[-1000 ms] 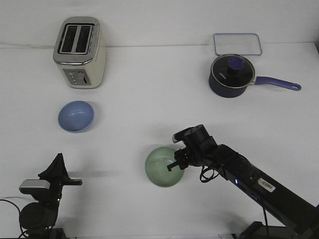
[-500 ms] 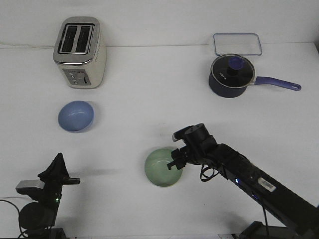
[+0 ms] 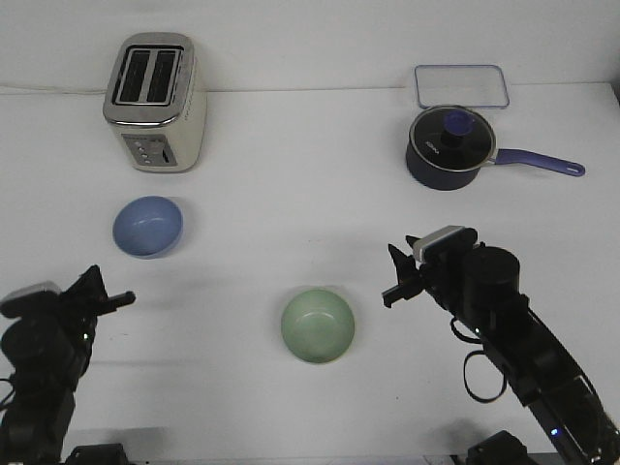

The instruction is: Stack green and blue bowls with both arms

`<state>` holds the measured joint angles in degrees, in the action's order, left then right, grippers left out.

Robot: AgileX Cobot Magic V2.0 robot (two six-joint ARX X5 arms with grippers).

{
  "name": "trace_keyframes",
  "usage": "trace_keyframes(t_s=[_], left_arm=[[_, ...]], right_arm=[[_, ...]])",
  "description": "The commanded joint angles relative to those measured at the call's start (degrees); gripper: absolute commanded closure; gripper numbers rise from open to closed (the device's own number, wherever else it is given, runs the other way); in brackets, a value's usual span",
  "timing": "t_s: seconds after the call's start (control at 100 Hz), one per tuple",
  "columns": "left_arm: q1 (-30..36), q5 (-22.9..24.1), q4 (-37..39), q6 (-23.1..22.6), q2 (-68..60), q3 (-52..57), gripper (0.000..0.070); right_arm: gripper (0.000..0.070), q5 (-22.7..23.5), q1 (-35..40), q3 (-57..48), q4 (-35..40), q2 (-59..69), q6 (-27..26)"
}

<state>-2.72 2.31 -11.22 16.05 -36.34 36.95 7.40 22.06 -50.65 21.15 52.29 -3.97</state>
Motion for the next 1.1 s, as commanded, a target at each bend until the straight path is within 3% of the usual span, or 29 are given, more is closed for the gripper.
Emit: trace_keyframes(t_s=[0.0, 0.09, 0.13, 0.19, 0.26, 0.32, 0.58, 0.97, 1.03, 1.09], left_arm=[[-0.8, 0.3, -1.4, -3.9, -8.6, 5.0, 0.0687], [-2.3, -0.3, -4.5, -5.2, -19.4, 12.7, 0.0678], [-2.9, -1.8, -5.8, -5.7, -23.5, 15.8, 0.0632], [-3.7, -4.1, -7.6, -6.0, -28.7, 19.8, 0.0461], [-4.3, -6.4, -9.9, -6.0, -34.8, 24.5, 0.0179], [-4.5, -7.1, -11.3, -6.5, -38.8, 27.7, 0.0078], [-4.5, -7.0, -14.5, -9.6, -52.0, 35.6, 0.0075], [-5.2, -6.6, -12.3, -10.9, -64.1, 35.8, 0.0080], [-5.2, -6.6, -12.0, -10.9, -65.1, 35.8, 0.0117], [-5.3, -6.6, -11.8, -10.9, -65.9, 35.8, 0.0243]], right_arm=[[0.0471, -1.1, 0.1, 4.2, -2.3, -2.4, 0.9], [0.0471, -1.7, 0.0, 10.9, -6.0, -7.2, -1.2], [0.0471, -1.6, 0.0, 13.4, -6.8, -9.0, -2.5], [0.0471, -1.6, 0.0, 16.3, -7.4, -11.2, -3.8], [0.0471, -1.4, 0.0, 18.3, -7.1, -13.0, -4.2], [0.0471, -1.3, 0.0, 19.0, -6.0, -14.1, -4.7], [0.0471, -1.3, 0.0, 19.0, -4.9, -15.9, -4.6], [0.0471, -1.4, 0.0, 19.0, -4.4, -15.9, -4.6], [0.0471, -1.4, 0.0, 19.0, -4.4, -15.9, -4.6], [0.0471, -1.4, 0.0, 19.0, -4.4, -15.9, -4.6]])
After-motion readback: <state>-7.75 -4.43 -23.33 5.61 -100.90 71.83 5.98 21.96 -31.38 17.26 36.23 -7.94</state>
